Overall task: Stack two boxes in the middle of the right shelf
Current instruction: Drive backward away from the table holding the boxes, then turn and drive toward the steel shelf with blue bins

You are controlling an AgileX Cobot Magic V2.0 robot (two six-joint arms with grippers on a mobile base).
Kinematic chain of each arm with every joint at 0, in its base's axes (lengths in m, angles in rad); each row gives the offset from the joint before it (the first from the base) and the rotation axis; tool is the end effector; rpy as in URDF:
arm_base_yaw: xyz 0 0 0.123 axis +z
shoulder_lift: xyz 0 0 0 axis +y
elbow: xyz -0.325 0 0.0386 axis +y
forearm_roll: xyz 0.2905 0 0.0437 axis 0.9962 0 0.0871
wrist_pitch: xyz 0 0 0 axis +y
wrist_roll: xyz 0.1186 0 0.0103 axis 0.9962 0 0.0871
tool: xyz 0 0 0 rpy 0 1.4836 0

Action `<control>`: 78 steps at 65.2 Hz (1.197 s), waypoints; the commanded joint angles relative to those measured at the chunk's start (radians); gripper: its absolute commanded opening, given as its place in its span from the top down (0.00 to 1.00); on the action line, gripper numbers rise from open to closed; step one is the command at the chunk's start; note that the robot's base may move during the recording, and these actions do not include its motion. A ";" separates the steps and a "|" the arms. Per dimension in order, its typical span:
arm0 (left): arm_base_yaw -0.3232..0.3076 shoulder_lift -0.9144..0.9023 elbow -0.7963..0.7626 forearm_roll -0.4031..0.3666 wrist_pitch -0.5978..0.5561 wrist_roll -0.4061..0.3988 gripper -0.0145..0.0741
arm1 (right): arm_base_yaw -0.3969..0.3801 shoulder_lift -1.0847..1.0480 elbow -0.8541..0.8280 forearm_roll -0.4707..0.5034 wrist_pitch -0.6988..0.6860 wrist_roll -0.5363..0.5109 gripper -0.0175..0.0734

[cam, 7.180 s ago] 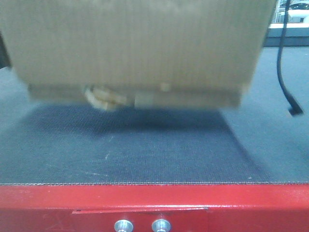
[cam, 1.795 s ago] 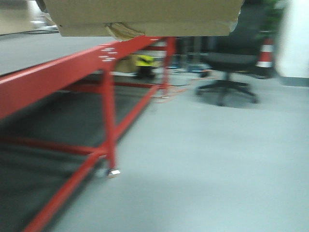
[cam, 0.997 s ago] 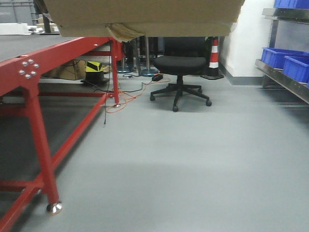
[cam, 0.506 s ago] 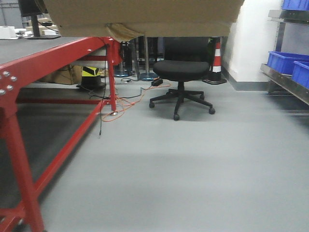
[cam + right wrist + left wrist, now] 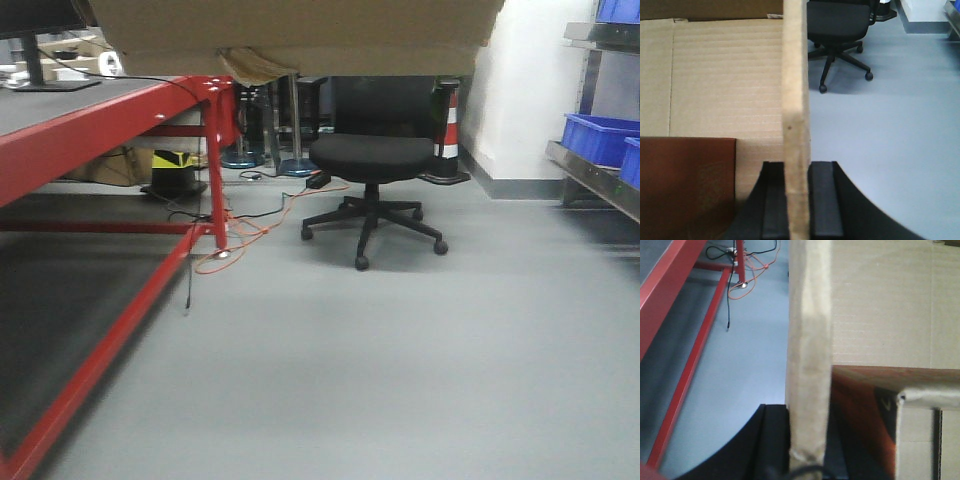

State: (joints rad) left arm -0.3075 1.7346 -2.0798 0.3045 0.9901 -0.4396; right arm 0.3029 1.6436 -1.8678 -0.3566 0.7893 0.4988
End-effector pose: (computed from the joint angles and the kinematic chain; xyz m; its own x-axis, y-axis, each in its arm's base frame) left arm 0.4367 -0.1074 0.5179 -0.4925 -0.1134 -0.8629 -0.0448 0.9935 -0.1050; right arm 0.4285 0.1030 0.5018 -0.4173 0.1130 -0.9017 0.0253 0.9933 0.1128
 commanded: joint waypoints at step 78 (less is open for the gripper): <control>0.006 -0.020 -0.014 0.021 -0.040 -0.006 0.96 | -0.009 -0.009 -0.013 -0.033 -0.042 0.000 0.99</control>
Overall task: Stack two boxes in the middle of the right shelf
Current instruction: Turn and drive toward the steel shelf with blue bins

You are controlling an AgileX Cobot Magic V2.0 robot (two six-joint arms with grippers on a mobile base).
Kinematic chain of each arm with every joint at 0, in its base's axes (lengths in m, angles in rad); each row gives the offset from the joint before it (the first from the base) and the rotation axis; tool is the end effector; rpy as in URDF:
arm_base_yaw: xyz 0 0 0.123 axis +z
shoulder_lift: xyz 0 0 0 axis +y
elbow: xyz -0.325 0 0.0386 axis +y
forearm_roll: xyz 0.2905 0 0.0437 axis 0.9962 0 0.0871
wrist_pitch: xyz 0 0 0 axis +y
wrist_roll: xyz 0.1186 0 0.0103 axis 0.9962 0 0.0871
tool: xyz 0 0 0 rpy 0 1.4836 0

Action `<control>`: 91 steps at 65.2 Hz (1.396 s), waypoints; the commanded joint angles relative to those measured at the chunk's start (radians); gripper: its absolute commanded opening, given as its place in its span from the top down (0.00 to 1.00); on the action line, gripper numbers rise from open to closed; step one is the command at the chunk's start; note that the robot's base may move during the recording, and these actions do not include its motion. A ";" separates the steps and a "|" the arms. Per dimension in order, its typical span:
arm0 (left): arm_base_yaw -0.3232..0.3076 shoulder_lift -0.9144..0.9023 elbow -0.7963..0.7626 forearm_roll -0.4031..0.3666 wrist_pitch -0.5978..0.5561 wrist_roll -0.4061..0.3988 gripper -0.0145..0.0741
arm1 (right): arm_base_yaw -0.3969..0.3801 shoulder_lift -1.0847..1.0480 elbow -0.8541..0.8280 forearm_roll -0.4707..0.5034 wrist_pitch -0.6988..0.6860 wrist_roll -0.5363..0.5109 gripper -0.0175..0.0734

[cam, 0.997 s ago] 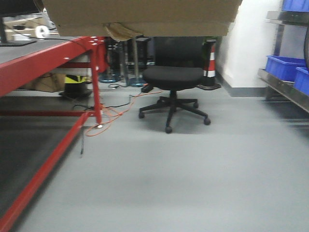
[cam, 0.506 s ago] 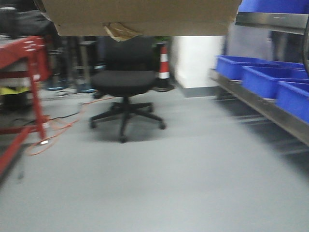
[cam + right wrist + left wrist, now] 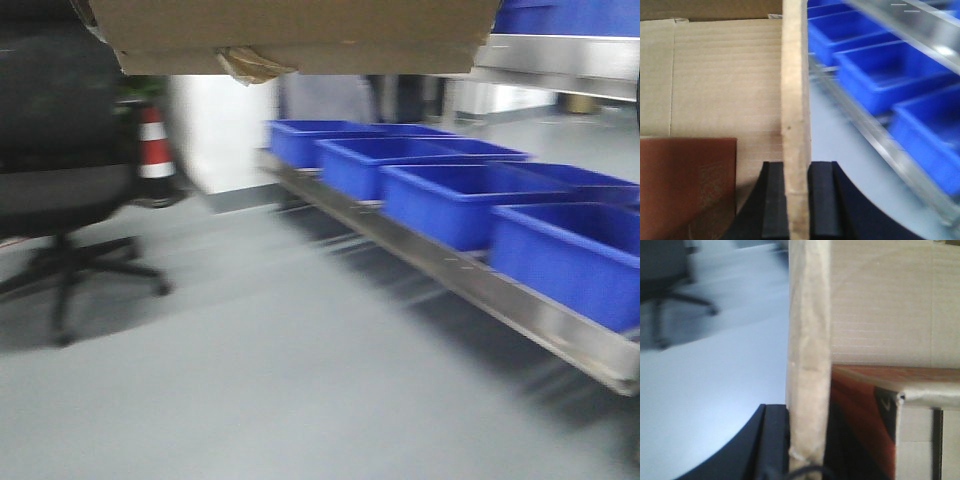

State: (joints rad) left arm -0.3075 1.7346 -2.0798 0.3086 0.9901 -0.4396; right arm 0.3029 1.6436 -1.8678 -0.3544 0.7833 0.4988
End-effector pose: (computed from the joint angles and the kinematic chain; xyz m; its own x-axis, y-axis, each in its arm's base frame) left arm 0.4368 -0.1070 0.5180 -0.4913 -0.1112 -0.8639 -0.0464 0.9937 -0.1015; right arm 0.4287 0.1034 0.5023 -0.4132 0.1147 -0.9034 0.0221 0.9930 0.1160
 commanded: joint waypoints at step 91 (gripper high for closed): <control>0.006 -0.020 -0.014 0.017 -0.040 -0.006 0.96 | -0.009 -0.009 -0.013 -0.036 -0.037 0.000 0.99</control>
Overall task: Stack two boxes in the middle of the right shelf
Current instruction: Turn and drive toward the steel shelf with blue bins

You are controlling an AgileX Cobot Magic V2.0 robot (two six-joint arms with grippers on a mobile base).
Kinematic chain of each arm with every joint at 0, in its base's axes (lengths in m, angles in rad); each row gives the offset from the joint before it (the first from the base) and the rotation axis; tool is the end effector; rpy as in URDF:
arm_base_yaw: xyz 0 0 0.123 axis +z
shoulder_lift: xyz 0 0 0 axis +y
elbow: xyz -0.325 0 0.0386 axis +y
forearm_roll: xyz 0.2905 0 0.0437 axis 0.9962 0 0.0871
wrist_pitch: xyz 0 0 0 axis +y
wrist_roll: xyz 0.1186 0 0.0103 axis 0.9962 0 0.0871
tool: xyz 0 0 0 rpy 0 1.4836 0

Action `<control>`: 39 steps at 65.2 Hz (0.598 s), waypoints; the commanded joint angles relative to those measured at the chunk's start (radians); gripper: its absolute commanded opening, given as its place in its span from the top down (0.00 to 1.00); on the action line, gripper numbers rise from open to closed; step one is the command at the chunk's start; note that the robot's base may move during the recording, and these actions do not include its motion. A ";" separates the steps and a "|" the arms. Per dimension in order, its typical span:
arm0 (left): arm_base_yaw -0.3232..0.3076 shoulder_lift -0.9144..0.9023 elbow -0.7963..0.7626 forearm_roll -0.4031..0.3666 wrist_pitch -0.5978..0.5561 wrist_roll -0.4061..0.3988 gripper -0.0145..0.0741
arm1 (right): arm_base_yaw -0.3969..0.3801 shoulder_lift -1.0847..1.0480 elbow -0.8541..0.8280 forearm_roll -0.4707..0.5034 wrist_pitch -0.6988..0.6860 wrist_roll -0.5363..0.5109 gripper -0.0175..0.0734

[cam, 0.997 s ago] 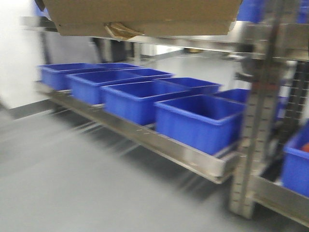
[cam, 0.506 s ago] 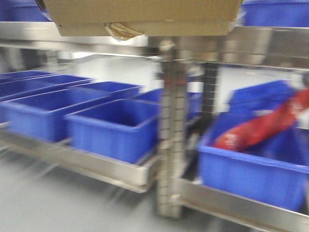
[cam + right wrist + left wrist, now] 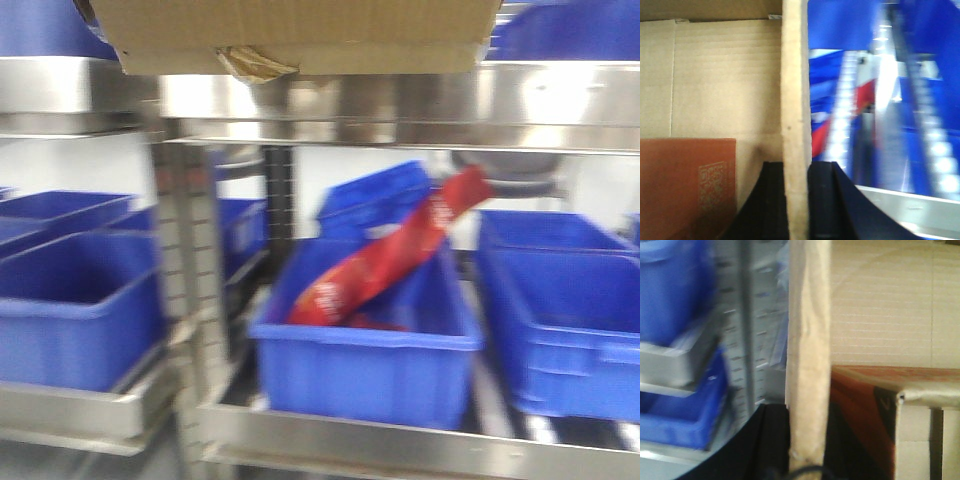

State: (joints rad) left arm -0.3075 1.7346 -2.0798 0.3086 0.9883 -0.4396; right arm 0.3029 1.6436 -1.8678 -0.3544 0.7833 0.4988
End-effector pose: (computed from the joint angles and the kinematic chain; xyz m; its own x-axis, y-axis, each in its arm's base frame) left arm 0.4369 -0.1070 0.5182 -0.4899 -0.1112 -0.8647 -0.0458 0.9937 -0.1019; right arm 0.4287 0.1034 0.5023 -0.4132 0.1147 -0.9034 0.0221 0.9930 0.1160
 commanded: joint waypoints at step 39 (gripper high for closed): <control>0.006 -0.020 -0.014 0.017 -0.038 -0.006 0.96 | -0.009 -0.009 -0.013 -0.036 -0.037 0.000 0.99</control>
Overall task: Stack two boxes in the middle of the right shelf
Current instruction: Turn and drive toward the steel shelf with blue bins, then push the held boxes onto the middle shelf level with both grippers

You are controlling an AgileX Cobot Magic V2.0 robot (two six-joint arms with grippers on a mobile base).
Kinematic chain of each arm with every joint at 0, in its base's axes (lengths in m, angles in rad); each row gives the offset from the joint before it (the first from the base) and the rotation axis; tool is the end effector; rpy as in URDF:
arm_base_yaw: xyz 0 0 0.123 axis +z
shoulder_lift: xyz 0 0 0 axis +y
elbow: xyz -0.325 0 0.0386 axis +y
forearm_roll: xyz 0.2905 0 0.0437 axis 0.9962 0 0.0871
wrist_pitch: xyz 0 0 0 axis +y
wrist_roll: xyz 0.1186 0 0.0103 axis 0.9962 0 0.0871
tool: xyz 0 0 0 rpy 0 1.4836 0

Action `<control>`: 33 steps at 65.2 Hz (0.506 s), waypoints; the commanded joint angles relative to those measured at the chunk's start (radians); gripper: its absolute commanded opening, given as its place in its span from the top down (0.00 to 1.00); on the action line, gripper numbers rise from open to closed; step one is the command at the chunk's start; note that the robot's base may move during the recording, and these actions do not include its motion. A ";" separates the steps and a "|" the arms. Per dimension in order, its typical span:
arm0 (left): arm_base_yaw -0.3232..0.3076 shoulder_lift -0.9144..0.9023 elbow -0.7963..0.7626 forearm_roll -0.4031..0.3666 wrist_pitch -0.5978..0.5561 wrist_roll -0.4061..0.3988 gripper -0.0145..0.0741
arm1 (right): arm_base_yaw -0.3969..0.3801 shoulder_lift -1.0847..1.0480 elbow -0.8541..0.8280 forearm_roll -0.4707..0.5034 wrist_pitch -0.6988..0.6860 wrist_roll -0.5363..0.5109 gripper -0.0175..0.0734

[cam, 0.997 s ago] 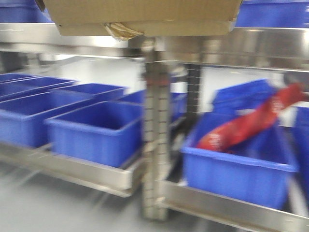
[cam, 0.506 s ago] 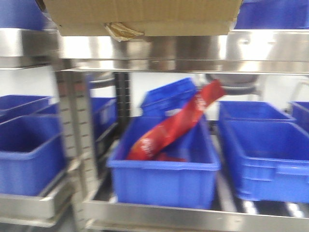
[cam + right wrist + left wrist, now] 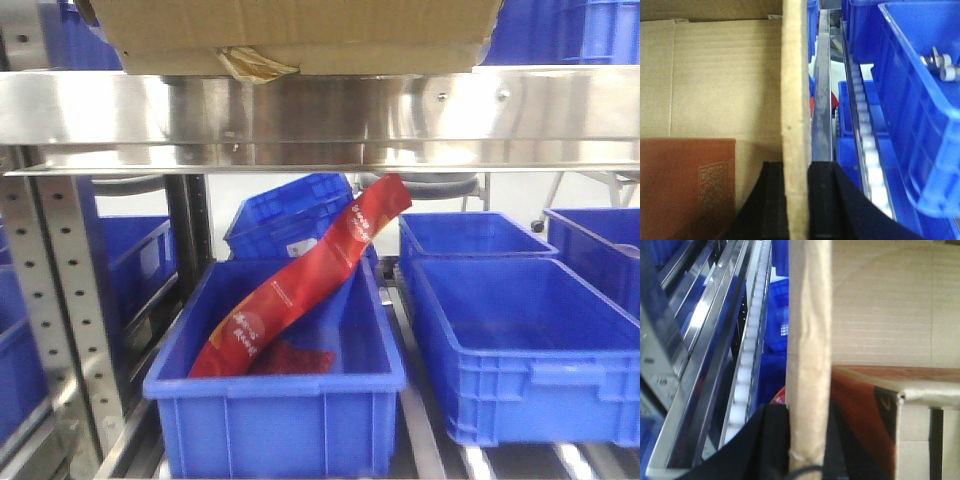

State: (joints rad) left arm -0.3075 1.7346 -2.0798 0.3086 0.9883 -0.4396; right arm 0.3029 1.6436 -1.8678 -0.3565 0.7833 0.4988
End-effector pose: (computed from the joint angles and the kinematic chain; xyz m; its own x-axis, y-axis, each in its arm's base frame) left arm 0.4369 -0.1070 0.5182 -0.4899 -0.1112 -0.8647 -0.0458 0.9937 -0.1019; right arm 0.4288 0.1033 0.5024 -0.4126 0.1132 -0.9039 0.0227 0.9932 0.1141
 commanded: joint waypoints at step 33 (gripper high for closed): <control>0.006 -0.020 -0.014 0.016 -0.040 -0.006 0.96 | -0.009 -0.009 -0.013 -0.033 -0.037 0.000 0.99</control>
State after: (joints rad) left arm -0.3075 1.7346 -2.0798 0.3066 0.9911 -0.4396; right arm 0.3029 1.6436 -1.8702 -0.3565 0.7813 0.4988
